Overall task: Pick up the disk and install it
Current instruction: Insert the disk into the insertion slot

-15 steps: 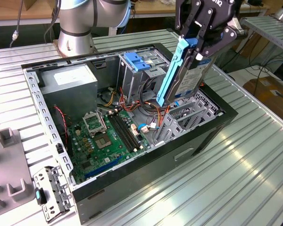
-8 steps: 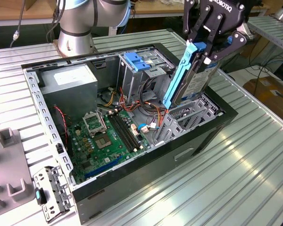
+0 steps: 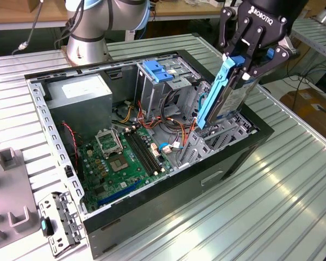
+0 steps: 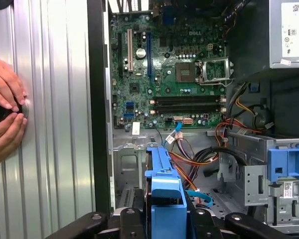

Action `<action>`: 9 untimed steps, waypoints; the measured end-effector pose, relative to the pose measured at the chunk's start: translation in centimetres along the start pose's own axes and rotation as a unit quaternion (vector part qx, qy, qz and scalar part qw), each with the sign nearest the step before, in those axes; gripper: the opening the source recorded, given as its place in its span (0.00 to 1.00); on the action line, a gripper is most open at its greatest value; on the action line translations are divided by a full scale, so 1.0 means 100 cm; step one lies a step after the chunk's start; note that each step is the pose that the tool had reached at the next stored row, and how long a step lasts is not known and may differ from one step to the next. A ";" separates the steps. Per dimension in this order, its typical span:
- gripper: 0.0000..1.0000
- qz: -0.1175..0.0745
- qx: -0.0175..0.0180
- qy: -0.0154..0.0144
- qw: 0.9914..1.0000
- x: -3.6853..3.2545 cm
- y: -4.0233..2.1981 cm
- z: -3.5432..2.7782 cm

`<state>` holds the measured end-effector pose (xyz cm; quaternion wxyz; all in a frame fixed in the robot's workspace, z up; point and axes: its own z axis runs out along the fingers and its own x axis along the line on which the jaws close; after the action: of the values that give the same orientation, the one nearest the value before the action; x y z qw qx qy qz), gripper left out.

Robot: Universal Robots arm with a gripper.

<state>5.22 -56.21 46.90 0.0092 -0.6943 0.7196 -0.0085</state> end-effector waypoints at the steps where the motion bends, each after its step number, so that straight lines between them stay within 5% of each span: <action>1: 0.37 0.000 0.000 0.001 1.000 -0.0001 -0.0018 0.0016; 9: 0.37 0.000 0.000 0.002 1.000 -0.0002 -0.0052 0.0105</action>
<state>5.77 -56.21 45.86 0.0075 -0.6942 0.7196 -0.0102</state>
